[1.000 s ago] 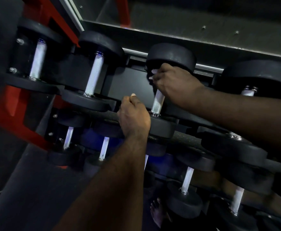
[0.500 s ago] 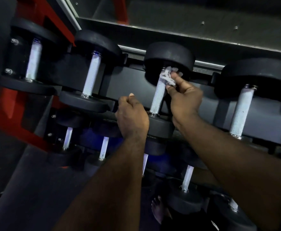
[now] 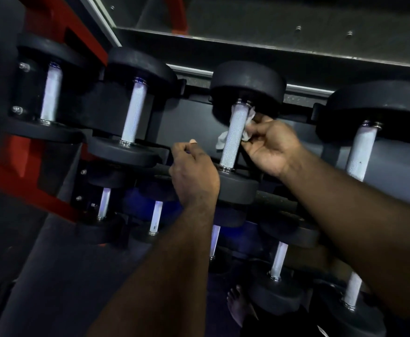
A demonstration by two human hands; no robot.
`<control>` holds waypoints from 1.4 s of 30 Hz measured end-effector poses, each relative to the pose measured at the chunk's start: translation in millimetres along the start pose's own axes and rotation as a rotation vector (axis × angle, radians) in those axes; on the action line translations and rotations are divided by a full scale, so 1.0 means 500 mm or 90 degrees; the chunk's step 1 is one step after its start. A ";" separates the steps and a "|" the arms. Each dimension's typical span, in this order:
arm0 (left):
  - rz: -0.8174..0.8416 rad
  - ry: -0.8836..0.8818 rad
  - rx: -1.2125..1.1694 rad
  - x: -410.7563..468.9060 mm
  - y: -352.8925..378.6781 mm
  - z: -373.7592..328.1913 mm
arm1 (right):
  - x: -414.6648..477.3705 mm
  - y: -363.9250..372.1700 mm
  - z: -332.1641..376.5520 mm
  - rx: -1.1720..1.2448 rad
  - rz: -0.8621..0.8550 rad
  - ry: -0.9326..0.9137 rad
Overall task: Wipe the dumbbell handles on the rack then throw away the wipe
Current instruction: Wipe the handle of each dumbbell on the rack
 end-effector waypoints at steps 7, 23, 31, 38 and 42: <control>0.001 -0.014 0.006 0.001 0.002 0.005 | 0.007 0.009 0.013 -0.115 -0.080 -0.038; -0.014 -0.019 0.013 0.000 0.000 -0.001 | -0.021 0.014 0.033 -0.049 0.116 0.094; 0.001 -0.014 0.030 -0.001 0.003 -0.004 | -0.017 -0.029 0.051 -0.144 0.158 0.076; 0.023 0.019 0.030 0.000 0.002 -0.002 | -0.010 0.025 0.029 -0.243 0.130 0.076; 0.023 0.022 0.035 0.002 0.004 -0.004 | -0.030 -0.011 0.024 -0.247 0.170 0.038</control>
Point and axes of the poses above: each hand's wrist, its own x-axis towards the middle knuckle, its own y-axis out of the palm, z = x × y, the point moved 4 cm from there along x, towards the middle knuckle, and after that the axes turned 13 degrees about -x, right-handed, at the moved point
